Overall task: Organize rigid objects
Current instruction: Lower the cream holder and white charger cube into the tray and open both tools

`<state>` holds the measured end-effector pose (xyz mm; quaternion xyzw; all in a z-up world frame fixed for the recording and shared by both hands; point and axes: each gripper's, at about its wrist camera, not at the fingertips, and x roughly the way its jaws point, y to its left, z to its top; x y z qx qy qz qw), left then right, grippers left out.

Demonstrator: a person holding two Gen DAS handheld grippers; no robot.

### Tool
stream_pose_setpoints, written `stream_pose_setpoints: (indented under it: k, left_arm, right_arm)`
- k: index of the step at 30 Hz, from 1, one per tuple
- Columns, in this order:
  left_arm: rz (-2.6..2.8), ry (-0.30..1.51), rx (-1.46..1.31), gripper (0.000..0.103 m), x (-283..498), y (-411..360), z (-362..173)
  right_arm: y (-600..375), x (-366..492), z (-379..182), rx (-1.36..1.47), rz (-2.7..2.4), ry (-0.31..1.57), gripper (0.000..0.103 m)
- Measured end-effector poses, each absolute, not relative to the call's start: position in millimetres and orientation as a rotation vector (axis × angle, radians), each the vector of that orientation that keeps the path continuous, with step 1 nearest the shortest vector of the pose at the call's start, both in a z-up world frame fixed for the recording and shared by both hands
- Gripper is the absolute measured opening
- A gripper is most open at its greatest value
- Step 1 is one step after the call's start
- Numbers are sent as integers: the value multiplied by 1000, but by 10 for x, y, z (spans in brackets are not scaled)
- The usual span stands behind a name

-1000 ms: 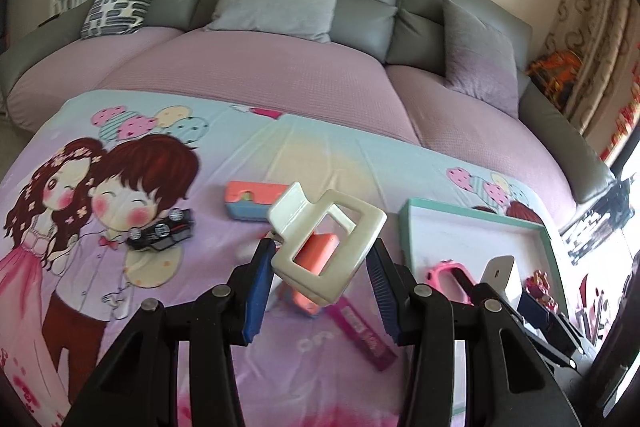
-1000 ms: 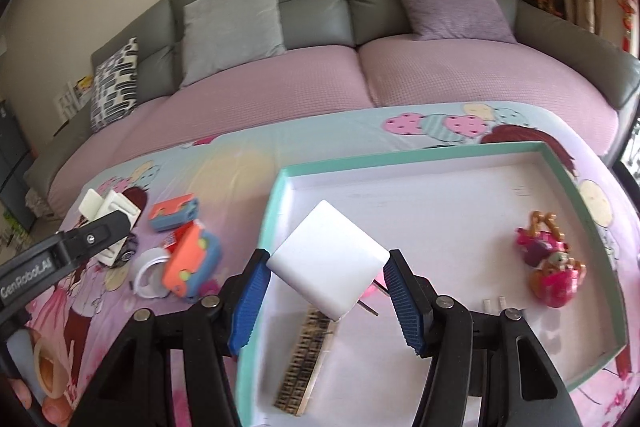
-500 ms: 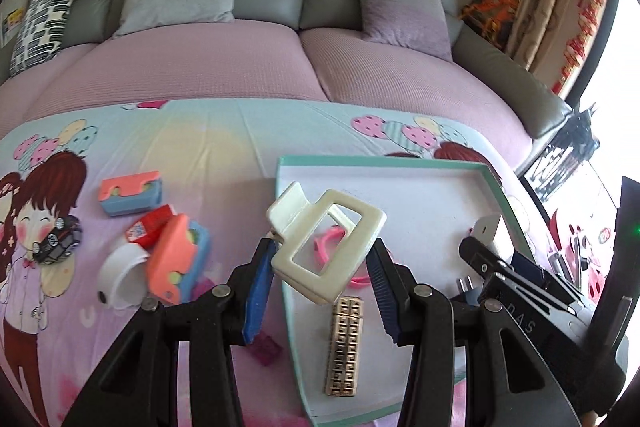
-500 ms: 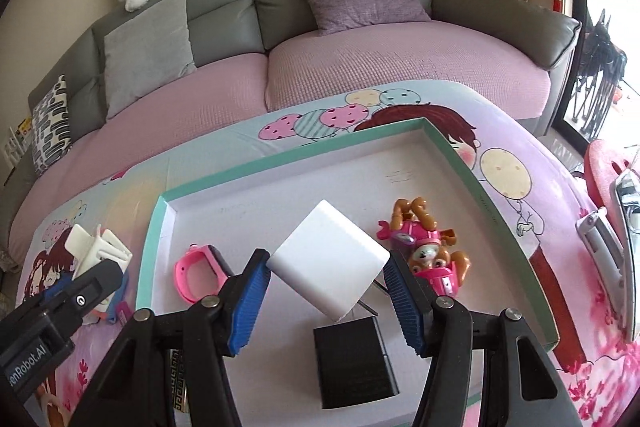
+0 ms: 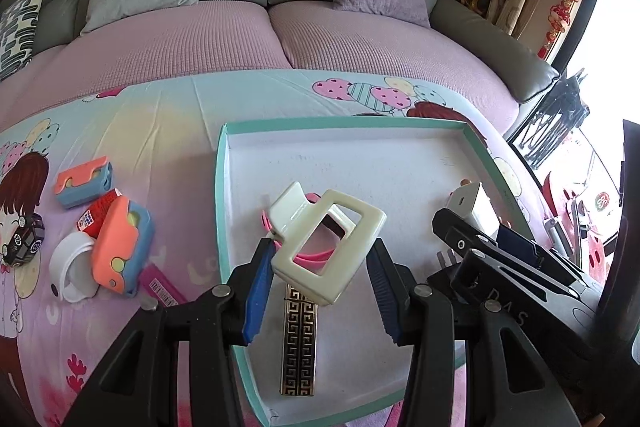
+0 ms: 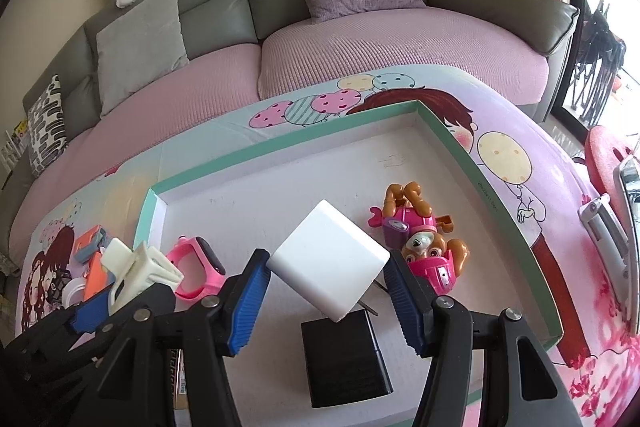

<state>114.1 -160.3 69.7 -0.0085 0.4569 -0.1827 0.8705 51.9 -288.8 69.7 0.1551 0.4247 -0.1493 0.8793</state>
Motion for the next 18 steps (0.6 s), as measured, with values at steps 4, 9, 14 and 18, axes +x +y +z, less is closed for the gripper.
stream_pose_setpoints:
  k: [4, 9, 14, 18]
  left_arm:
    - [-376, 970, -19, 49, 1168, -1600, 654]
    - [-368, 982, -20, 49, 1183, -1594, 621]
    - [-364, 1003, -24, 49, 1199, -1587, 590]
    - [-354, 1004, -30, 56, 1202, -1563, 599]
  right_arm:
    - [-2880, 535, 652, 315, -316, 909, 62]
    - [-2858, 559, 601, 293, -322, 937, 62]
    - [-2854, 562, 592, 290, -324, 941, 63]
    - [-2861, 566, 584, 292, -328, 940, 63]
